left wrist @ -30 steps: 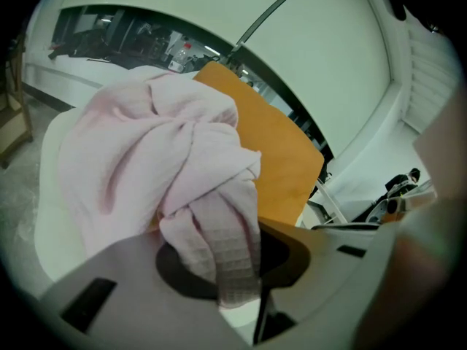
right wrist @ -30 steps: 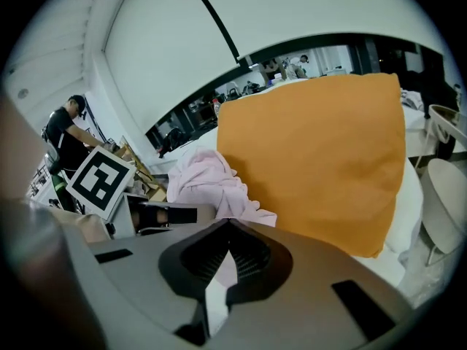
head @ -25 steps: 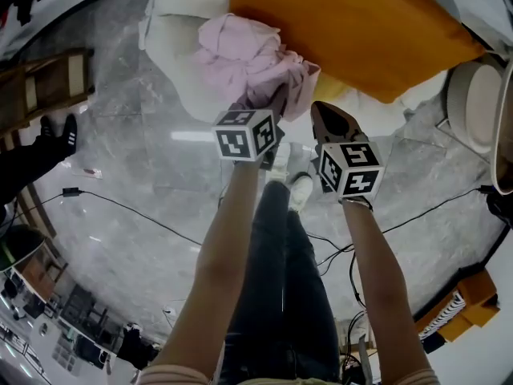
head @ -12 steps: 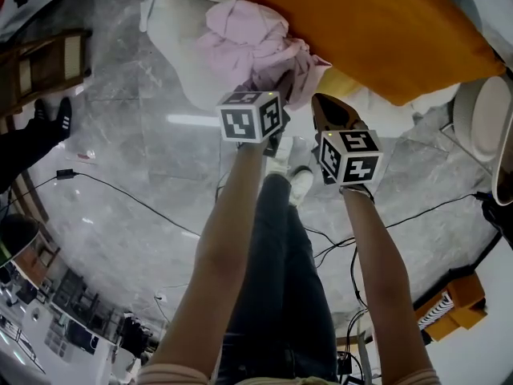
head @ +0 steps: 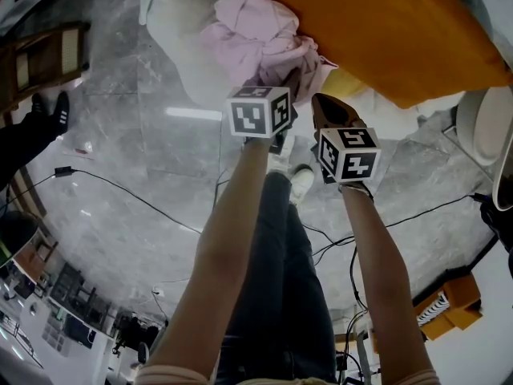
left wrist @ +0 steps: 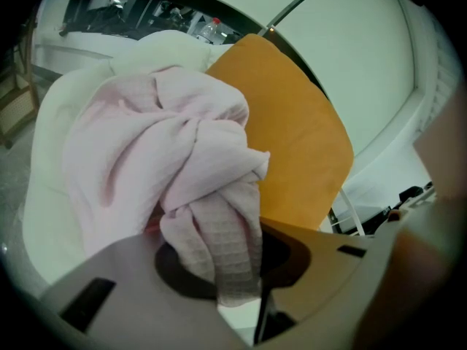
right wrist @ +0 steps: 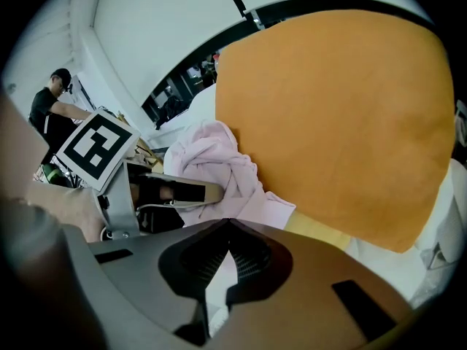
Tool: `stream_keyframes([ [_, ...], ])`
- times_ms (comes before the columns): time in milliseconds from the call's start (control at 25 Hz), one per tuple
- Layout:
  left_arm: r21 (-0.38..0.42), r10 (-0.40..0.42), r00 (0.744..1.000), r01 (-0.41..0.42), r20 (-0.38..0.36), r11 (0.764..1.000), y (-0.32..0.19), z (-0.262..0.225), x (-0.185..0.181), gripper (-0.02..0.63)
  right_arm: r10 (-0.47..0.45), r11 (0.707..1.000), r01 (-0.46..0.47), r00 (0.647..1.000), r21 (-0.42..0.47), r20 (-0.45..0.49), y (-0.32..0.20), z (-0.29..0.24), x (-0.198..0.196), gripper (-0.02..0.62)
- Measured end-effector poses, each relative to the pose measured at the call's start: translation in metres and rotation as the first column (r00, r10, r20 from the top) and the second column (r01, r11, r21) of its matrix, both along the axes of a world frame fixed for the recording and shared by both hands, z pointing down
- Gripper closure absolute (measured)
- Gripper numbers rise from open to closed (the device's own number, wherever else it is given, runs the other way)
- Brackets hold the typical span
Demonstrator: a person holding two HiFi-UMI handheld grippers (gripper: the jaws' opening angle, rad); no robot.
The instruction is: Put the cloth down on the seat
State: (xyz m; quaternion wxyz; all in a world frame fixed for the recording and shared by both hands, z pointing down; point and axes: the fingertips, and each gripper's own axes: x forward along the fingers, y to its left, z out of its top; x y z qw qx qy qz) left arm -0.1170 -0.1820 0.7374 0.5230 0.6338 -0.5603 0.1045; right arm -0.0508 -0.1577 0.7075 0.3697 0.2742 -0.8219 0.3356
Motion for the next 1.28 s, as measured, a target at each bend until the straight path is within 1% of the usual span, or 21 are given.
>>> stream_keyframes([
  [360,-0.050,-0.020,1.000,0.020,0.007,0.999,0.005,0.009,0.000,0.491,0.021,1.000,-0.021,1.000,0.000,-0.014,-0.005,0.001,0.007,0.588],
  [600,-0.083,-0.013,1.000,0.015,0.025,0.996,0.007,0.013,0.005,0.474,0.045,0.999,-0.046,0.999,-0.003,-0.018,-0.007,0.001,0.013,0.588],
  [800,-0.128,-0.013,0.998,0.021,0.064,0.992,0.011,0.013,0.003,0.426,0.031,0.999,-0.031,0.999,-0.008,-0.029,-0.003,-0.001,0.012,0.588],
  [920,-0.157,-0.021,0.996,0.033,0.083,0.987,0.015,0.012,0.003,0.374,0.024,1.000,-0.024,0.999,-0.002,-0.025,-0.003,-0.007,0.012,0.588],
  [1040,-0.178,-0.027,0.994,0.047,0.110,0.983,0.019,0.010,0.003,0.331,0.024,0.999,-0.023,1.000,0.024,-0.017,-0.007,-0.016,0.015,0.588],
  [1120,-0.181,-0.036,0.991,0.058,0.127,0.982,0.020,0.008,0.002,0.319,0.031,0.999,-0.030,0.999,0.040,-0.008,-0.011,-0.023,0.017,0.588],
  [1280,-0.168,-0.056,0.989,0.079,0.135,0.983,0.024,0.002,0.000,0.319,0.027,0.997,-0.027,1.000,0.068,0.004,-0.013,-0.035,0.019,0.588],
])
